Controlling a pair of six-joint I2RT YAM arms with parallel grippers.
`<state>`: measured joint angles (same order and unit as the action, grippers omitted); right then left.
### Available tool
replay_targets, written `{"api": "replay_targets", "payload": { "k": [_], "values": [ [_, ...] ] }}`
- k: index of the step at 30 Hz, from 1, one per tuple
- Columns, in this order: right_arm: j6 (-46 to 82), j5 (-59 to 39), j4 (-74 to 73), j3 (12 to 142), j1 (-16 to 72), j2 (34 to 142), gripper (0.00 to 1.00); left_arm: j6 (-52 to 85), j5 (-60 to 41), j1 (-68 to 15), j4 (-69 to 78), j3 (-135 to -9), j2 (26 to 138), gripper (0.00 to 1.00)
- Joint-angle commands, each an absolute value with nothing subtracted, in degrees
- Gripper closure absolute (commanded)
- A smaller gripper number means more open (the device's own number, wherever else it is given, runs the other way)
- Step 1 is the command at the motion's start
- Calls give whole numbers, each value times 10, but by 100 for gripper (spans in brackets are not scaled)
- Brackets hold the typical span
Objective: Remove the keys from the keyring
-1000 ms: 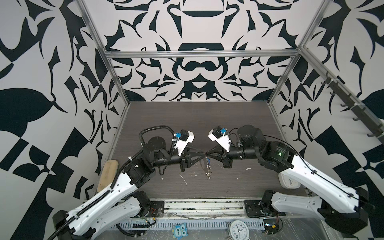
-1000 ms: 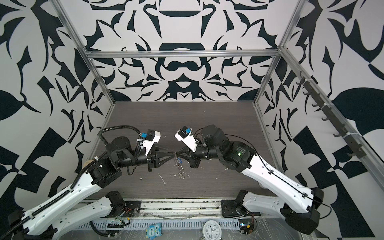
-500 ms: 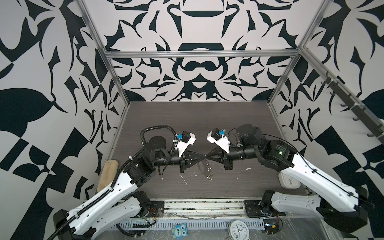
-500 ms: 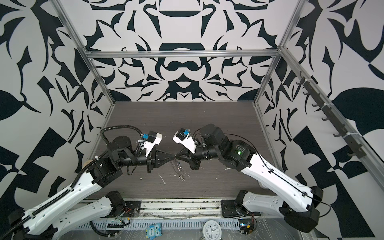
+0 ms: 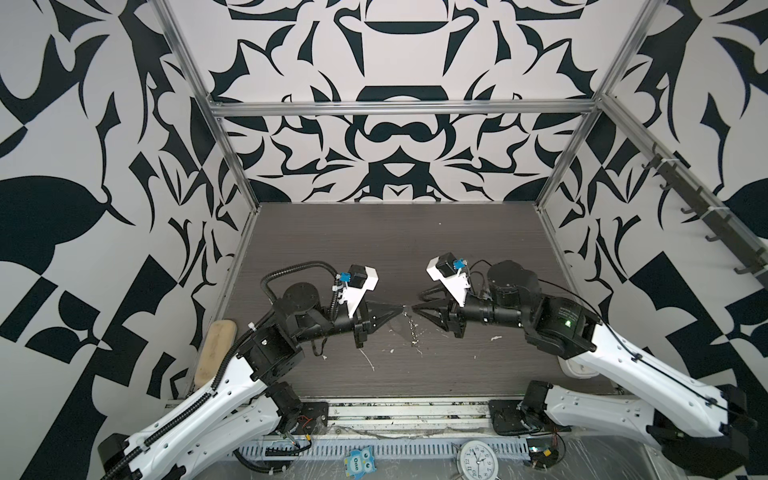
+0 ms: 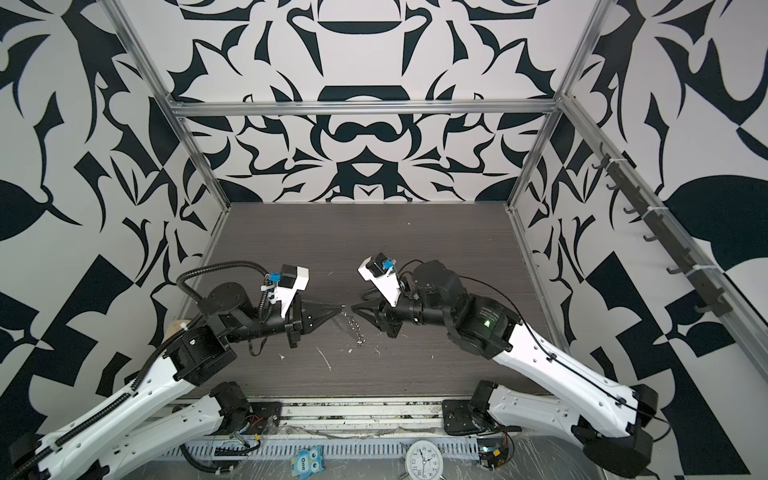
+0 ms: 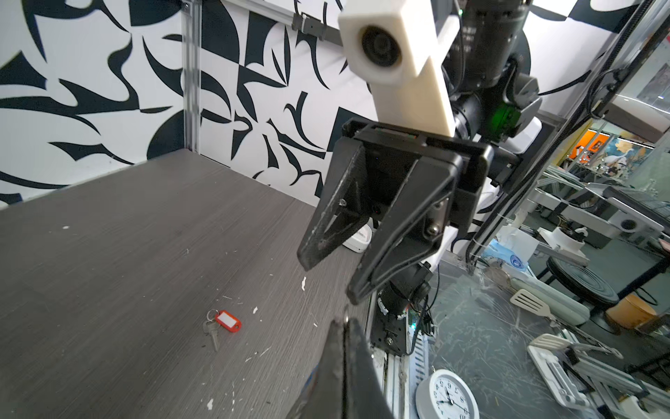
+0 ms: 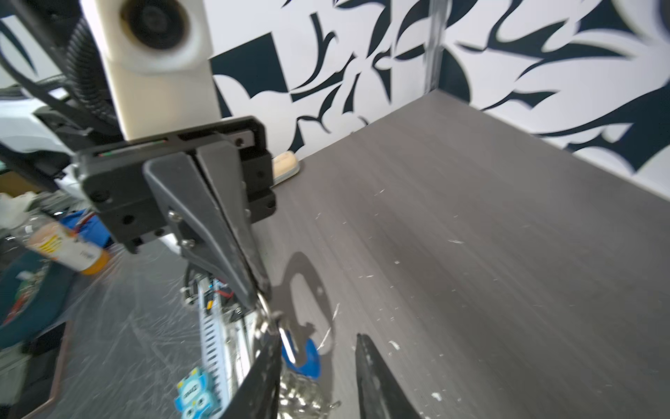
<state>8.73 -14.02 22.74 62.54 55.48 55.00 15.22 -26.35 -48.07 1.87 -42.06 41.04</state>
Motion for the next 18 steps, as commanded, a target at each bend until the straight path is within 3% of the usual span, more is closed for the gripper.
{"api": "replay_targets", "payload": {
  "k": [1, 12, 18],
  "values": [
    [92, -54, 162, 608, 581, 544, 61, 155, -225, -483, 60, -419, 394, 100],
    [48, 32, 144, 608, 699, 592, 59, 152, -177, -483, 50, -423, 398, 100],
    [39, 40, 149, 605, 705, 592, 58, 146, -194, -483, 50, -417, 392, 100]
  ]
}}
